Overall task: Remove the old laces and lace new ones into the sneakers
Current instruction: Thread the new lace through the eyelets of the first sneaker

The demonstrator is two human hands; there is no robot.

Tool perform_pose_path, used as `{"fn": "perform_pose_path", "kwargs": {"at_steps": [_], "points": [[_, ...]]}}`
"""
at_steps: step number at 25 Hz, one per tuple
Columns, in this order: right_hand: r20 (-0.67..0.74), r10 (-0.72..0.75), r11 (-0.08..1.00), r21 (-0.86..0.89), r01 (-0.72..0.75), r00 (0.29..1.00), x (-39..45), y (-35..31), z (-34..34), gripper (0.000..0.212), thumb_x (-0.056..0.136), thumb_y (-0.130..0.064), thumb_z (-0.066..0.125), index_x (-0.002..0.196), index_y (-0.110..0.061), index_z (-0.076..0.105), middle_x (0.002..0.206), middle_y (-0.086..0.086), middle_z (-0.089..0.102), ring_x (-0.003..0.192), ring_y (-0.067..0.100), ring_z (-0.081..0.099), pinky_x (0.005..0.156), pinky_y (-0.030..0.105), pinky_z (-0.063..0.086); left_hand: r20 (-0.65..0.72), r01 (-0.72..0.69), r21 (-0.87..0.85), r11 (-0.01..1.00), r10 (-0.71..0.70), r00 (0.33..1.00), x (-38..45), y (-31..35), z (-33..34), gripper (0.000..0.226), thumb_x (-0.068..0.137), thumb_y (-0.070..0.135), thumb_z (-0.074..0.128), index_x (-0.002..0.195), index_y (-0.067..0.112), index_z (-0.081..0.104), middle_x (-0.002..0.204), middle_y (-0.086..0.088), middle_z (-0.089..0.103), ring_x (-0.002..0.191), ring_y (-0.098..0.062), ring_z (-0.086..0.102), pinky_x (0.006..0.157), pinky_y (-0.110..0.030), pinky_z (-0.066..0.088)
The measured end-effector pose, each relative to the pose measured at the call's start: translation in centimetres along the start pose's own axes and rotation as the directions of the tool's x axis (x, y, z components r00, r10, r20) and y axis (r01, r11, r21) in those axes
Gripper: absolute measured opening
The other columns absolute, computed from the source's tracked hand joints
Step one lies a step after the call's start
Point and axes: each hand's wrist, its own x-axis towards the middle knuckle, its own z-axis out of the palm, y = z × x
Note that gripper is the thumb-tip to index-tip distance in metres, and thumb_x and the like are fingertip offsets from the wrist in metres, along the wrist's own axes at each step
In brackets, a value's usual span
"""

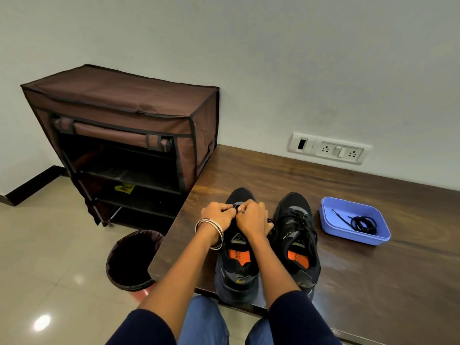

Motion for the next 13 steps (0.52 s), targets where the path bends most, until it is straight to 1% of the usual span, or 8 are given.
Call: {"fn": "perform_pose_path", "kwargs": {"at_steps": [3, 5, 7, 9, 11, 13], "points": [[0.008, 0.046, 0.995, 0.084, -0.046, 0.999, 0.19, 0.11, 0.1, 0.015, 0.091, -0.025, 0.053, 0.099, -0.025, 0.066, 0.121, 0.004, 0.049, 0.122, 0.029, 0.042, 0.1, 0.053, 0.031, 0.017, -0.005, -0.009, 1.0, 0.005, 1.0, 0.23, -0.2, -0.19, 0.03, 0.085, 0.027, 0.064, 0.114, 0.023, 0.071, 0.12, -0.004, 0.066, 0.111, -0.02, 0.058, 0.092, -0.023, 0.045], [0.003, 0.063, 0.992, 0.11, -0.063, 0.998, 0.22, 0.08, 0.13, 0.013, 0.092, -0.026, 0.055, 0.095, -0.027, 0.067, 0.123, 0.004, 0.048, 0.124, 0.028, 0.04, 0.101, 0.053, 0.028, 0.037, -0.003, -0.011, 1.0, 0.003, 0.999, 0.33, -0.19, -0.37, 0.032, 0.084, 0.026, 0.065, 0.115, 0.023, 0.07, 0.12, -0.004, 0.066, 0.109, -0.019, 0.058, 0.086, -0.02, 0.043], [-0.005, 0.074, 0.989, 0.128, -0.073, 0.997, 0.22, 0.0, 0.18, 0.012, 0.092, -0.027, 0.057, 0.093, -0.027, 0.069, 0.124, 0.004, 0.048, 0.125, 0.028, 0.039, 0.102, 0.052, 0.027, 0.065, -0.007, 0.011, 1.0, 0.006, 0.998, 0.37, -0.2, -0.48, 0.033, 0.084, 0.027, 0.065, 0.116, 0.024, 0.07, 0.12, -0.003, 0.066, 0.109, -0.018, 0.058, 0.085, -0.019, 0.042], [-0.005, 0.08, 0.989, 0.129, -0.079, 0.997, 0.16, -0.12, 0.21, 0.013, 0.092, -0.027, 0.056, 0.096, -0.026, 0.068, 0.126, 0.005, 0.047, 0.126, 0.029, 0.038, 0.102, 0.053, 0.026, 0.075, -0.013, 0.01, 1.0, 0.012, 0.997, 0.38, -0.29, -0.52, 0.03, 0.083, 0.027, 0.064, 0.113, 0.027, 0.071, 0.115, -0.002, 0.067, 0.102, -0.018, 0.059, 0.084, -0.021, 0.044], [-0.007, 0.079, 0.99, 0.121, -0.077, 0.997, 0.08, -0.05, 0.25, 0.017, 0.093, -0.025, 0.051, 0.102, -0.024, 0.066, 0.127, 0.006, 0.046, 0.125, 0.029, 0.038, 0.102, 0.053, 0.026, 0.056, -0.014, -0.009, 1.0, 0.015, 0.998, 0.41, -0.41, -0.4, 0.025, 0.084, 0.028, 0.061, 0.105, 0.029, 0.074, 0.107, 0.0, 0.07, 0.092, -0.016, 0.059, 0.082, -0.024, 0.047], [-0.016, 0.085, 0.982, 0.169, -0.082, 0.996, -0.13, 0.08, 0.35, 0.019, 0.094, -0.024, 0.047, 0.103, -0.023, 0.064, 0.127, 0.006, 0.046, 0.125, 0.028, 0.038, 0.103, 0.053, 0.026, 0.034, -0.014, -0.015, 1.0, 0.014, 0.999, 0.43, -0.59, -0.19, 0.022, 0.083, 0.032, 0.059, 0.097, 0.032, 0.075, 0.101, 0.001, 0.071, 0.092, -0.019, 0.061, 0.083, -0.029, 0.05]]}}
